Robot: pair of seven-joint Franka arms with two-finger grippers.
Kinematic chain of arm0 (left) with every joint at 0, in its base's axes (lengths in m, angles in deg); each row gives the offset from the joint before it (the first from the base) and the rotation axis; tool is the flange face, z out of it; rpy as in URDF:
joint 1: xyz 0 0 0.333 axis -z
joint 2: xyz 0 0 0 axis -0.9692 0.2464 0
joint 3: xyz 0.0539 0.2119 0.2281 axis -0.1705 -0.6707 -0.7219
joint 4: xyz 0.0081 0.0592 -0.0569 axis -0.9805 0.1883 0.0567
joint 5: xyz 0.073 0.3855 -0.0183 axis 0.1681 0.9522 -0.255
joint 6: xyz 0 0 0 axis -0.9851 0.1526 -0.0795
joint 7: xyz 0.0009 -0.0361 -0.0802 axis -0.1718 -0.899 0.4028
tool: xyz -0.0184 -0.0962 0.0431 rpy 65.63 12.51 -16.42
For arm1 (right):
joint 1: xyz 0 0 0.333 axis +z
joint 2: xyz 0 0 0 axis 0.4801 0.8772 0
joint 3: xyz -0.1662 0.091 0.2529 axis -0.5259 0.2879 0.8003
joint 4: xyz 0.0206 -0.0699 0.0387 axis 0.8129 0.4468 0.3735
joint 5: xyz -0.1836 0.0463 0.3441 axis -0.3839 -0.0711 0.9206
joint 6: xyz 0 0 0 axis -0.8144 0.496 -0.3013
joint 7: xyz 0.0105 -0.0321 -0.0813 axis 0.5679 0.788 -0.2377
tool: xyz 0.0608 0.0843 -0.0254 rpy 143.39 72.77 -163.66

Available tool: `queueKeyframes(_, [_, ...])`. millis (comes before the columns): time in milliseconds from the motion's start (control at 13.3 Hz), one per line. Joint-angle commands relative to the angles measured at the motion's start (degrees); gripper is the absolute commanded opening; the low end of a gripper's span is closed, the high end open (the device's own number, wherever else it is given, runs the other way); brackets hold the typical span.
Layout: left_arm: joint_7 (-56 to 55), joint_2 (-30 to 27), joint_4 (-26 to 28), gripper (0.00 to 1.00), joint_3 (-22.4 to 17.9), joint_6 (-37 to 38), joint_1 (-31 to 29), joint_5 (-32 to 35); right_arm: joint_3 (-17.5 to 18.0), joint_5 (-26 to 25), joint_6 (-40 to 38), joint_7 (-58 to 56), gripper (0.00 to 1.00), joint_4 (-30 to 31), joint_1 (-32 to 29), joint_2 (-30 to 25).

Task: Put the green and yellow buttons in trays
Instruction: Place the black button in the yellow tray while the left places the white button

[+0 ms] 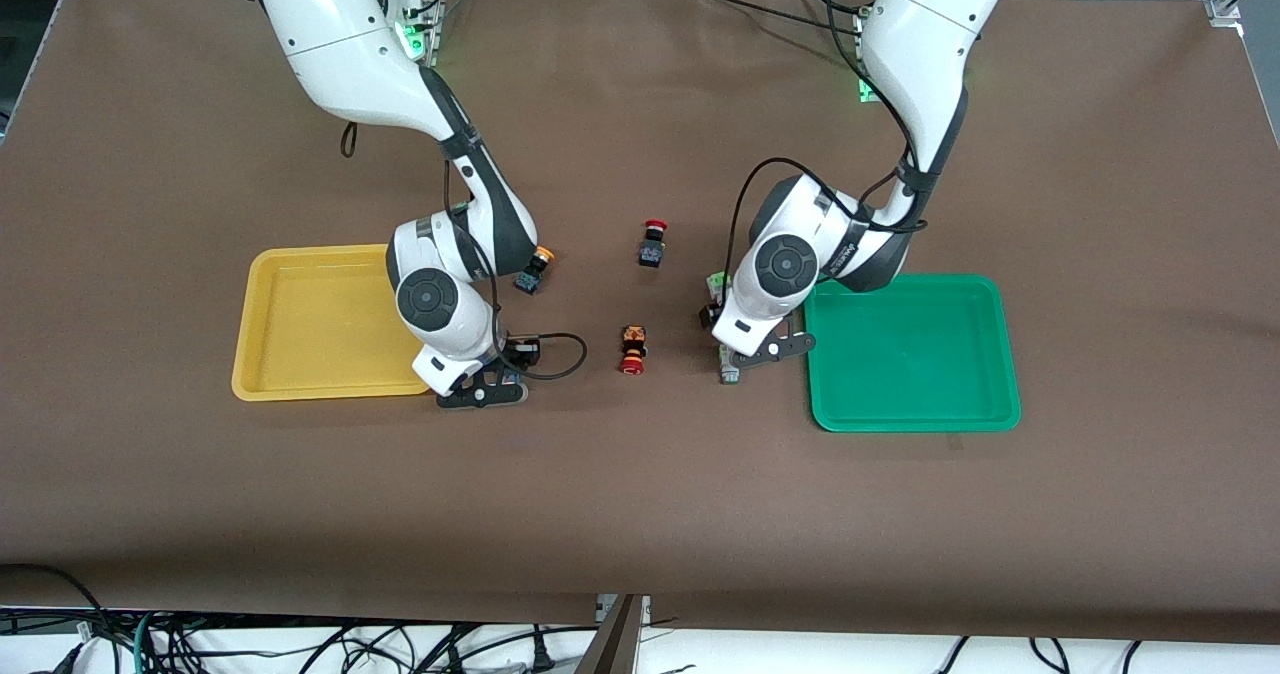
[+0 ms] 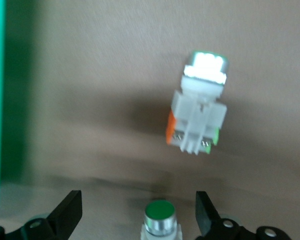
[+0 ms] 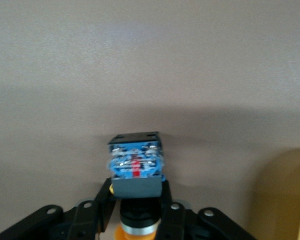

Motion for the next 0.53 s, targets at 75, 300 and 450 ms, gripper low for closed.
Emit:
queueKeyframes(75, [-2.3, -2.4, 2.9, 1.0, 0.5, -0.2, 1.8, -1.8, -0.6, 1.1, -14.9, -6.6, 0.02, -0.1, -4.7, -7.1])
queueKeyframes(300, [-3.3, -2.5, 2.9, 0.38, 0.6, -0.2, 1.7, -1.8, -3.4, 0.4, -24.3, -14.6, 0.02, 3.0, -9.2, -14.1])
queueKeyframes(450, [-3.4, -2.4, 2.8, 0.06, 0.6, -0.2, 1.5, -1.8, -7.5, 0.3, -21.3, -20.0, 0.05, 10.5, -9.1, -17.5])
